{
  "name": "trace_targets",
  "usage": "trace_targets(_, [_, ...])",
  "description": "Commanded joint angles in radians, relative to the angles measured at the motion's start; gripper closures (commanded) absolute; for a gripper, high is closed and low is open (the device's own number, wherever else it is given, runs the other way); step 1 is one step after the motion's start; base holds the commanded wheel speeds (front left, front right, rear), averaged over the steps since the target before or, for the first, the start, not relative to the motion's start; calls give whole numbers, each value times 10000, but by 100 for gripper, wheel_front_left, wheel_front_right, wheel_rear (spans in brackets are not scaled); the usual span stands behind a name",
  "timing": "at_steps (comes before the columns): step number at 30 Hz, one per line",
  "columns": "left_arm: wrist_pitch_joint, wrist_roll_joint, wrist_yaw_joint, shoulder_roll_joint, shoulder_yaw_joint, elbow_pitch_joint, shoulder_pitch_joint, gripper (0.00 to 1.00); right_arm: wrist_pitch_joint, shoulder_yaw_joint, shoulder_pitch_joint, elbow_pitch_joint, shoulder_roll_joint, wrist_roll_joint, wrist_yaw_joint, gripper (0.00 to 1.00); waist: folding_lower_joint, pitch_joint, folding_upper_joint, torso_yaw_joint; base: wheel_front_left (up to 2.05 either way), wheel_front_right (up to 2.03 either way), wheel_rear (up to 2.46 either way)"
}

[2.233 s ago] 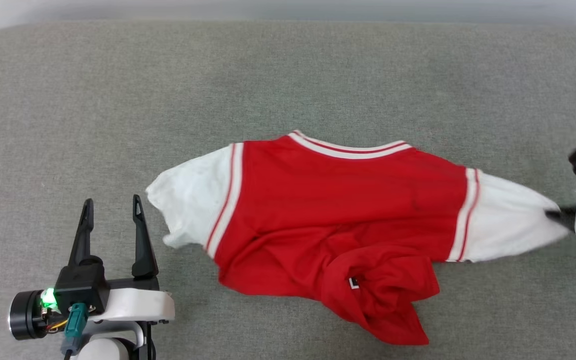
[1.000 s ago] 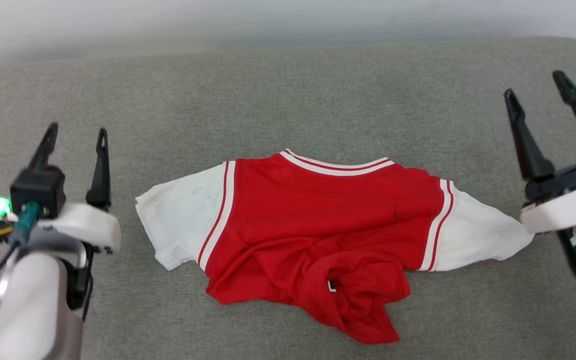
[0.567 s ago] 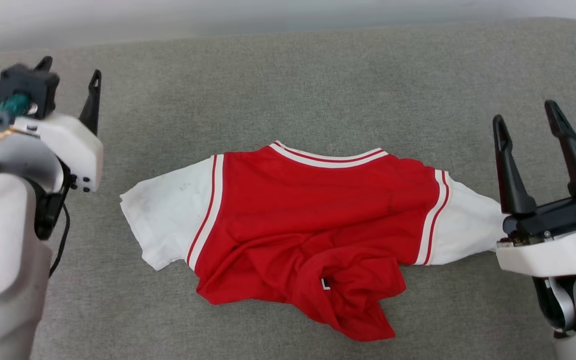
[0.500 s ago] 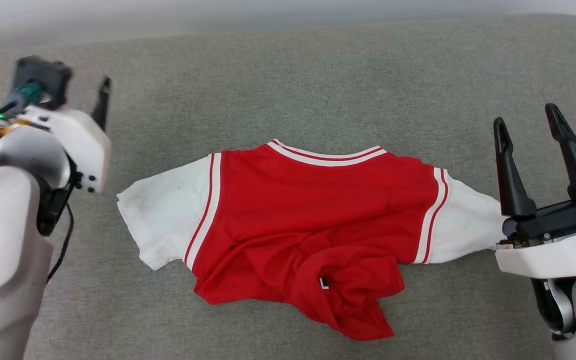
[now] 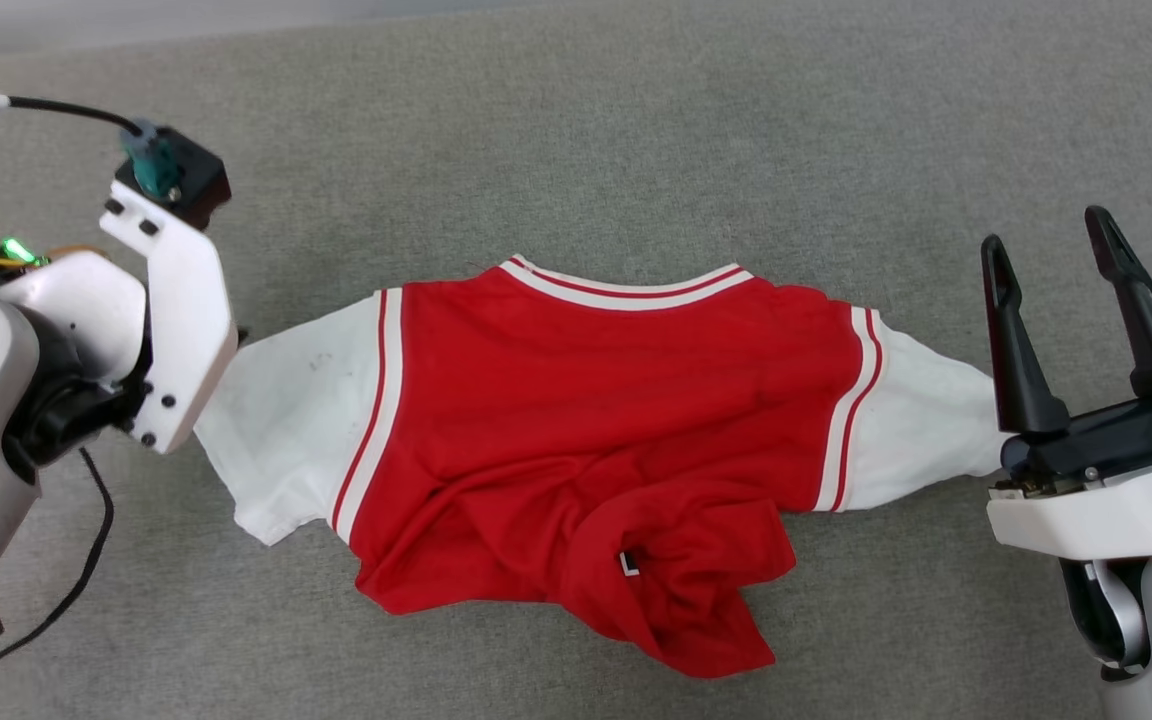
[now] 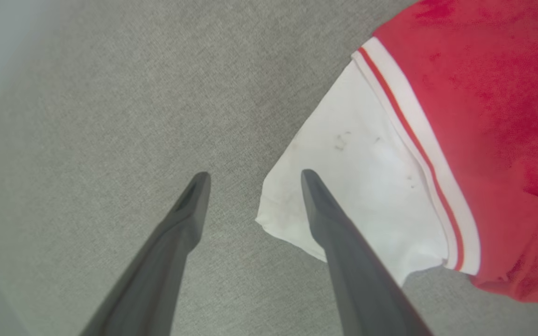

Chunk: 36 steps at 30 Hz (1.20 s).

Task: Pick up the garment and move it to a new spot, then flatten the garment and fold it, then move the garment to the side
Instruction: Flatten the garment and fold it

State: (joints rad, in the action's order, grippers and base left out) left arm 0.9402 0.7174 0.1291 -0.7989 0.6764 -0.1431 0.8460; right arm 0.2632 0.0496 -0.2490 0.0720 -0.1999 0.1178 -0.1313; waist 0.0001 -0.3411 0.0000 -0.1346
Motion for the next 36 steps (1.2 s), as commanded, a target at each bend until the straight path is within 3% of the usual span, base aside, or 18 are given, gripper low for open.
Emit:
trace_targets(1, [162, 124, -2, -77, 126, 46, 117, 0, 18, 25, -148, 49, -49, 17, 11, 0, -1, -88, 0, -49, 0, 0, 0])
trace_targets(7, [687, 787, -1, -426, 935, -194, 131, 0, 19, 91, -342, 49, -30, 28, 11, 0, -1, -431, 0, -210, 0, 0, 0])
trace_targets(13, [405, 839, -1, -488, 1654, -896, -44, 0, 20, 156, -484, -33, 1, 39, 11, 0, -1, -667, 0, -334, 0, 0, 0])
trace_targets(14, [272, 946, -2, -362, 2069, -1216, -188, 22, 20, 151, -563, -69, -6, 43, 11, 0, -1, -716, 0, -335, 0, 0, 0])
trace_targets(15, [194, 999, -2, -336, 2176, -1291, -196, 73, 20, 128, -583, -88, -27, 55, 11, 0, -1, -716, 0, -330, 0, 0, 0])
trace_targets(16, [151, 1083, -2, -305, 2258, -1361, -202, 100, 21, 87, -593, -112, -50, 67, 11, 0, -1, -698, 0, -318, 0, 0, 0])
trace_targets(21, [-688, 1477, 0, -316, 2261, -1241, -38, 100, 21, -97, -686, -169, -191, -22, 11, 0, -1, -365, 0, -212, 0, 0, 0])
trace_targets(26, [-1425, 1680, 0, -741, 2319, -733, -8, 100, 21, -248, -738, -186, -610, -111, 11, 0, -1, 160, 0, -31, 0, 0, 0])
trace_targets(32, [-1899, 1893, 0, -1235, 2276, 37, -165, 100, -671, -156, -1181, 169, -1598, -49, 11, 0, -1, 573, 0, 276, 0, 0, 0])
trace_targets(36, [-2070, 1790, -69, -1540, 2201, 498, -246, 100, -1912, 188, -1631, 315, -2537, 193, 11, 0, -1, 642, 0, 458, 0, 0, 0])
